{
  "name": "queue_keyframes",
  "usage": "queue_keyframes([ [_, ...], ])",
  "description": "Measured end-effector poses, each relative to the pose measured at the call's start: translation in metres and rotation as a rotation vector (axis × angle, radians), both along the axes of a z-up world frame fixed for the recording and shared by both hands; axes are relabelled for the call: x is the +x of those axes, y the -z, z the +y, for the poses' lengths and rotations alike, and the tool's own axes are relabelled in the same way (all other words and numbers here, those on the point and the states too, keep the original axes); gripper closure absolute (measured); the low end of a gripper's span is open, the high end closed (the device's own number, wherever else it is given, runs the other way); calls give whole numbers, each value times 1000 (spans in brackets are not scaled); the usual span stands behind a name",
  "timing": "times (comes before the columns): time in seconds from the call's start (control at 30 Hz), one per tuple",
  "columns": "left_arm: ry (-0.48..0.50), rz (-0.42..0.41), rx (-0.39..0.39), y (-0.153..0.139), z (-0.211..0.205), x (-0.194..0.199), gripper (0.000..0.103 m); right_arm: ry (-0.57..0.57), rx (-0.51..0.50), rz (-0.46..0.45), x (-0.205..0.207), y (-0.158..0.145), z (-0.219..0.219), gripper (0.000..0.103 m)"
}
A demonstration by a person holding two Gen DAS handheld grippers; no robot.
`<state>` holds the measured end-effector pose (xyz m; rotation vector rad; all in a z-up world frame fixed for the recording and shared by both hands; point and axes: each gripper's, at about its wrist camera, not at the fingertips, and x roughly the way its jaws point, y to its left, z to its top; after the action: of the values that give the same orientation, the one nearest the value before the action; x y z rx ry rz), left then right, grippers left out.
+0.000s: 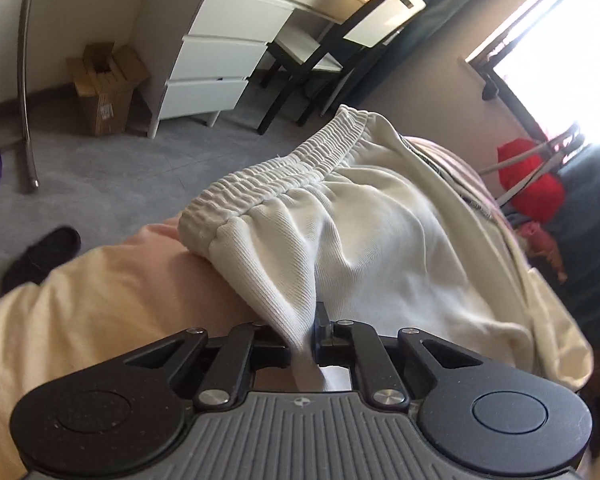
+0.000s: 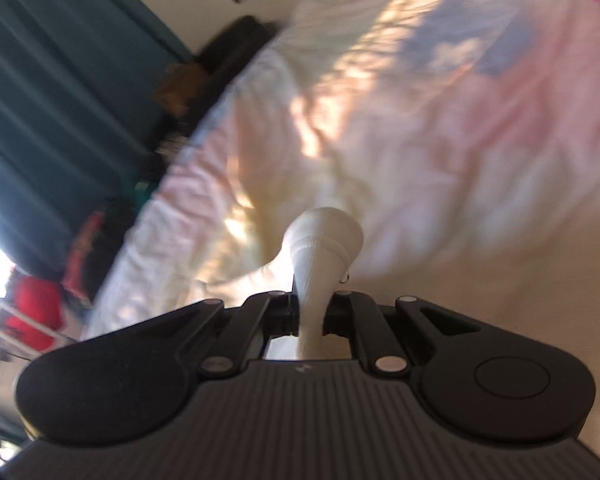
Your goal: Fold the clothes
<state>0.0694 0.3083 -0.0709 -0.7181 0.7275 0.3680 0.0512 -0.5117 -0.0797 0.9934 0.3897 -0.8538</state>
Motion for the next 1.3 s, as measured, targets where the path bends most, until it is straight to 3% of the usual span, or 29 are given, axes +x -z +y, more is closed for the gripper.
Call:
queue_keyframes([
  [0.07,24,41,77,-7,-13,1,80,17,52,48,-6,7,0,95],
  [0.13,47,97,172,-16,-30,2,49,8,136,90,-7,16,-2,92],
  [0.17,60,122,232,-20,-39,3,42,-13,170,97,-7,19,-3,88],
  [0.23,91,129,324,-29,-54,1,23,-36,177,104,-6,18,0,58],
  [0.27,106,125,347,-32,-61,-2,22,-46,152,98,-5,13,3,30],
  [0.3,117,117,352,-36,-68,-4,21,-56,113,93,-5,6,6,19],
  [0.4,142,81,354,-48,-90,-10,18,-74,-24,60,-4,-18,16,20],
  [0.57,208,-19,339,-60,-147,-2,16,-259,-143,-55,23,-36,21,19],
  [0.67,280,-90,322,-61,-192,10,15,-445,-103,-113,54,-28,17,21],
  [0.73,315,-133,344,-58,-222,17,13,-481,-201,-75,70,-31,21,22],
  [0.8,364,-177,347,-48,-248,26,11,-429,-347,-43,74,-39,25,20],
  [0.83,390,-195,341,-40,-259,31,11,-427,-372,-51,76,-40,23,20],
  [0.97,488,-211,342,-6,-284,48,11,-487,-241,-59,93,-16,-3,22],
  [1.07,528,-204,392,13,-288,55,11,-509,-246,23,111,8,-14,21],
  [1.17,548,-167,419,28,-288,63,11,-576,-274,60,130,24,-16,28],
  [1.23,562,-155,389,34,-287,68,11,-610,-316,100,138,29,-10,49],
  [1.27,562,-157,374,35,-287,70,11,-619,-342,130,141,30,-5,84],
  [1.3,563,-162,367,36,-287,71,11,-629,-369,161,144,31,0,92],
])
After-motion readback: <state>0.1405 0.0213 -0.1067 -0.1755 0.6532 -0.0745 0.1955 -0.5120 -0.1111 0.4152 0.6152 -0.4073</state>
